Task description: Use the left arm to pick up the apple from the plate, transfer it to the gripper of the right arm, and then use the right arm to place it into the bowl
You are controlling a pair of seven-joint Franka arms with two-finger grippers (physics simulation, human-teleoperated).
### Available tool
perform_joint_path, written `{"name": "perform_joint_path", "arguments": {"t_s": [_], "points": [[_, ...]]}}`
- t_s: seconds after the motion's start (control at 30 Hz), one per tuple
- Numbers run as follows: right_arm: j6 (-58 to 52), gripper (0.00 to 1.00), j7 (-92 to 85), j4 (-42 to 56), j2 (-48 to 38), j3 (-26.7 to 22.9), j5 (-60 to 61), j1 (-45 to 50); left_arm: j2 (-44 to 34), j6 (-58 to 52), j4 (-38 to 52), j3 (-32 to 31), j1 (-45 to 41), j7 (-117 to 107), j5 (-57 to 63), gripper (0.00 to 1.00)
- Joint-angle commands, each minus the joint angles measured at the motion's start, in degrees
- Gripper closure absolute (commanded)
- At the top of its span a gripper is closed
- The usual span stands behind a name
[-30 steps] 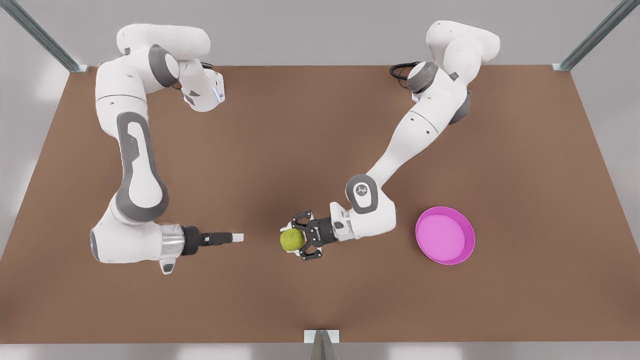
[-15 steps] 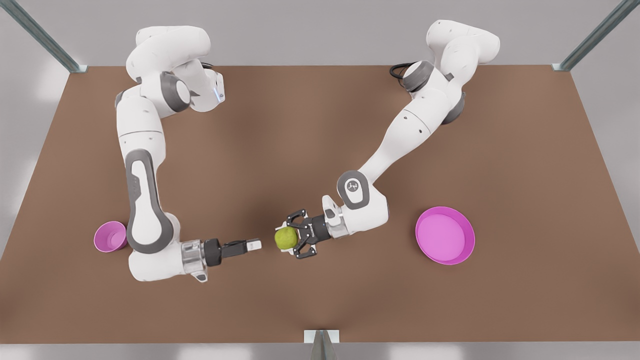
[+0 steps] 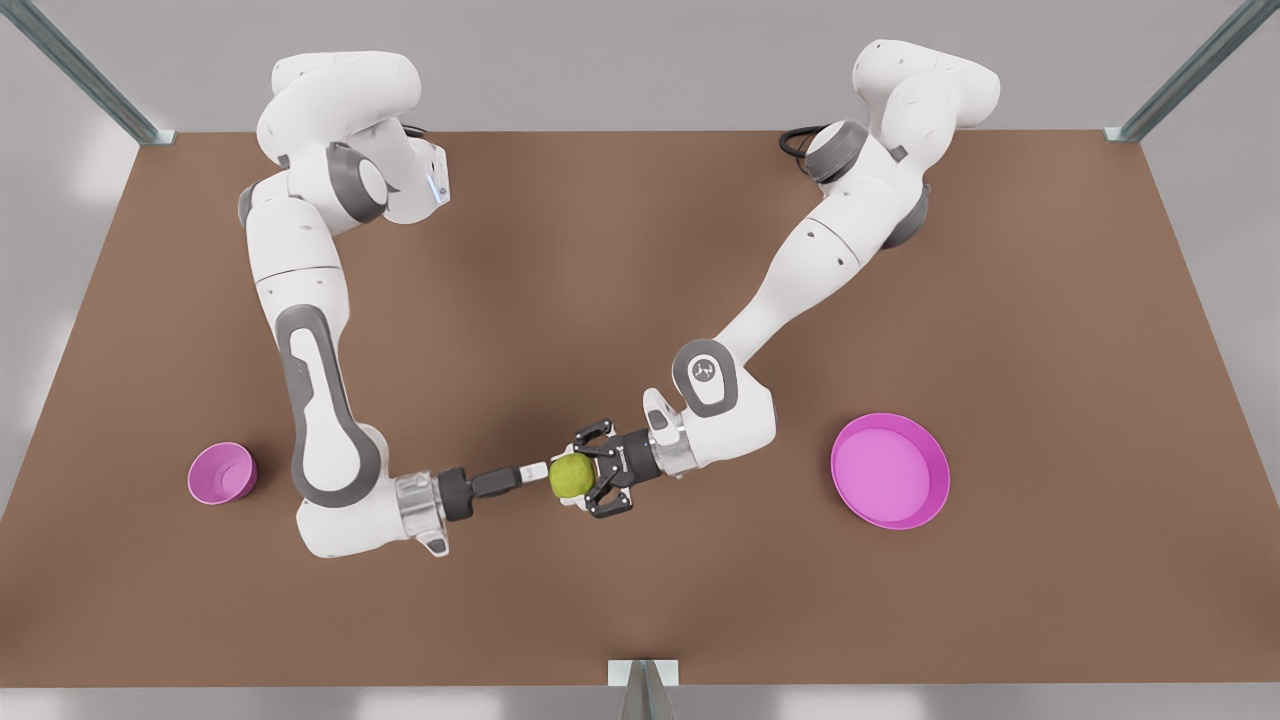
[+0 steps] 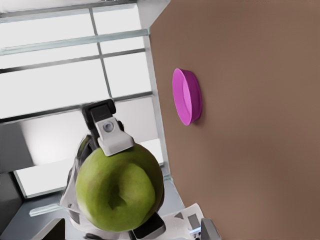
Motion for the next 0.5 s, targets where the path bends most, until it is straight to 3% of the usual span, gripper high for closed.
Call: {"name": "perform_joint_path", "arguments": {"t_s": [0.0, 0.47], "points": [[3.72, 0.0, -16.32, 0.02, -0.06, 0.04, 2.0, 0.05, -0.14, -0.13, 0.02, 0.06, 0.0, 6.41, 0.11, 0.31], [7.76, 0.01, -23.35, -0.15, 1.08, 0.48, 6.66, 2.16, -0.05, 0.66, 0.02, 0.06, -0.7, 6.32, 0.11, 0.29]]}}
